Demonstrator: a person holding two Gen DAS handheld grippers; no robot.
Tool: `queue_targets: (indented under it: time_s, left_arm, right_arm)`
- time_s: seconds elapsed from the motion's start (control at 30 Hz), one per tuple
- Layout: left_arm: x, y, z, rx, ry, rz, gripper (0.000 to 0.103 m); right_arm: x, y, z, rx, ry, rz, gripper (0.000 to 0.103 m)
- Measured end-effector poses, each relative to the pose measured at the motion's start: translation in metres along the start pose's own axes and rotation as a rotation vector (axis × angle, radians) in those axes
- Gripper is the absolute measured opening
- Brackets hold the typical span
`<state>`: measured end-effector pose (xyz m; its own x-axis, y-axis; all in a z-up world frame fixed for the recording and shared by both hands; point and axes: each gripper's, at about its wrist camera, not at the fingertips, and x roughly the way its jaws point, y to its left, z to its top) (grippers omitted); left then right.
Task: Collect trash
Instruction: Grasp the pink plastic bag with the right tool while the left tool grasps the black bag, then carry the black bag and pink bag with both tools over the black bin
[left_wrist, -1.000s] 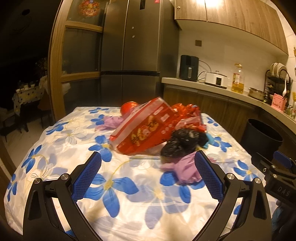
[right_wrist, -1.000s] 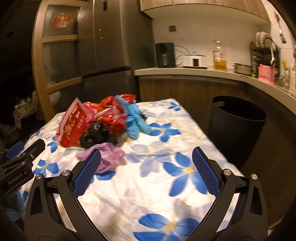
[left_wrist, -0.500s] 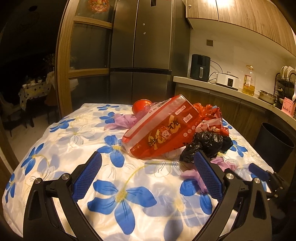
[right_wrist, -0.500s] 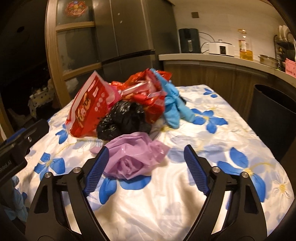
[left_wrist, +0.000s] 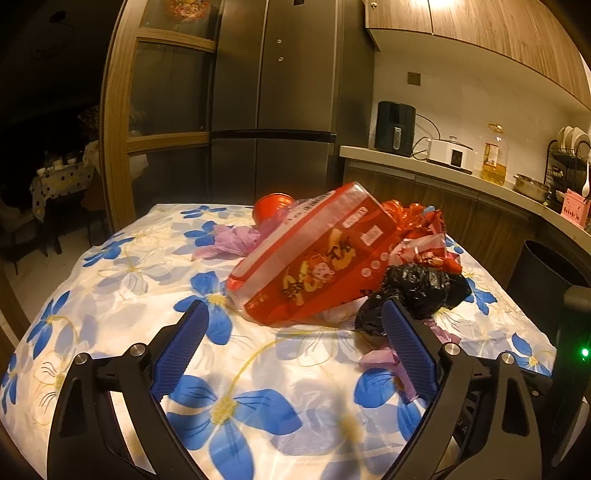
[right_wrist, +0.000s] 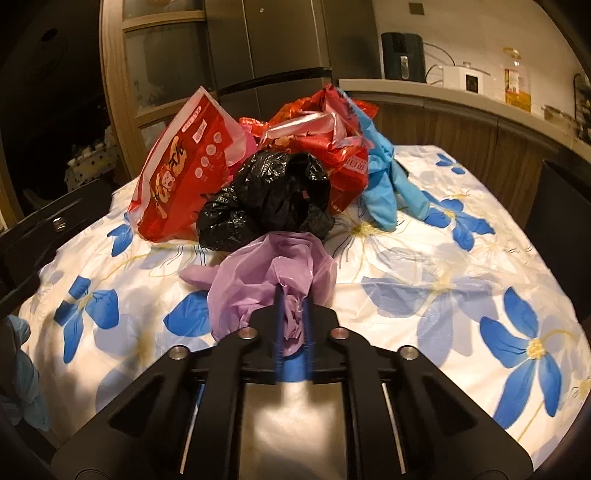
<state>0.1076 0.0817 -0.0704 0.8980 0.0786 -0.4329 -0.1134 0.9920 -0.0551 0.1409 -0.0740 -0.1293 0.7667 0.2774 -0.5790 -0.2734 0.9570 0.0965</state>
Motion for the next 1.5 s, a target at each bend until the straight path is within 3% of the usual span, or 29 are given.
queue_targets:
  time_s: [0.23,0.27,0.3,0.6,0.73,0.8,0.87,1.0,1.5]
  left_arm:
    - [0.017,-0.03,0.0,0.024,0.026,-0.08,0.088]
    - [0.024,-0.037,0.0,0.033,0.034,-0.09,0.083]
    - [0.031,-0.043,-0.001,0.04,0.049,-0.099,0.078]
    - [0.068,-0.062,-0.007,0.019,0.187,-0.177,0.074]
    - [0.081,-0.06,-0.013,0.005,0.244,-0.2,0.049]
    - [0.084,-0.059,-0.016,0.005,0.272,-0.209,0.027]
    - [0.086,-0.06,-0.02,0.006,0.284,-0.225,0.012]
    - [0.077,-0.062,-0.024,0.018,0.264,-0.254,0.005]
    - [-0.026,-0.076,-0.008,0.123,0.049,-0.27,0.003]
  right_arm:
    - [-0.04,-0.033,-0.002,0.04,-0.072,-0.069,0.006]
    - [-0.047,-0.039,-0.001,0.05,-0.087,-0.083,0.006]
    - [-0.051,-0.044,-0.001,0.056,-0.095,-0.089,0.006]
    - [-0.073,-0.07,0.0,0.104,-0.133,-0.11,0.006]
    - [-0.075,-0.071,-0.001,0.115,-0.134,-0.106,0.006]
    - [-0.076,-0.071,-0.001,0.119,-0.136,-0.104,0.006]
    - [-0.079,-0.07,-0.002,0.12,-0.139,-0.106,0.006]
    - [-0.085,-0.07,0.0,0.124,-0.147,-0.11,0.006]
    - [-0.132,-0.078,0.001,0.146,-0.229,-0.134,0.006]
